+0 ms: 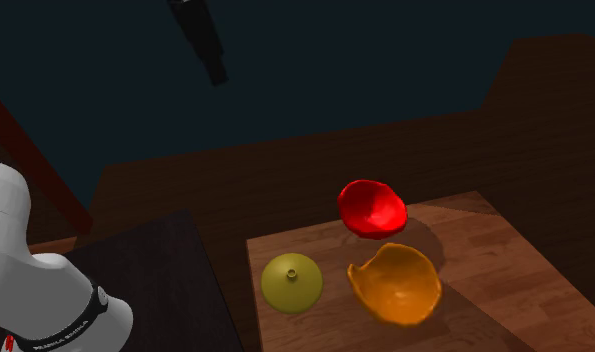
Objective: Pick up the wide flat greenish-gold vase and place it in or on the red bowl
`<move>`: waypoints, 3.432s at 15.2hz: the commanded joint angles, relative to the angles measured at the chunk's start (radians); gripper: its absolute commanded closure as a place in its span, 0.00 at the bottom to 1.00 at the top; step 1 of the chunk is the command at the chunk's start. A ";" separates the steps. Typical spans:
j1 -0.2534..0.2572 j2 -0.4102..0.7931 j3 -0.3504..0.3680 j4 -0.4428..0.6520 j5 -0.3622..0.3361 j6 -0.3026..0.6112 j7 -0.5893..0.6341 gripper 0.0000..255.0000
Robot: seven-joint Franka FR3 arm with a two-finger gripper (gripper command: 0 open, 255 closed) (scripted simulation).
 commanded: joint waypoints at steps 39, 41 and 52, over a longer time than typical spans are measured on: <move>-0.144 0.949 -0.071 -0.302 0.008 0.983 0.067 0.00; -0.145 0.980 -0.067 -0.300 0.016 1.013 0.061 0.00; -0.147 1.005 -0.064 -0.299 0.023 1.036 0.056 1.00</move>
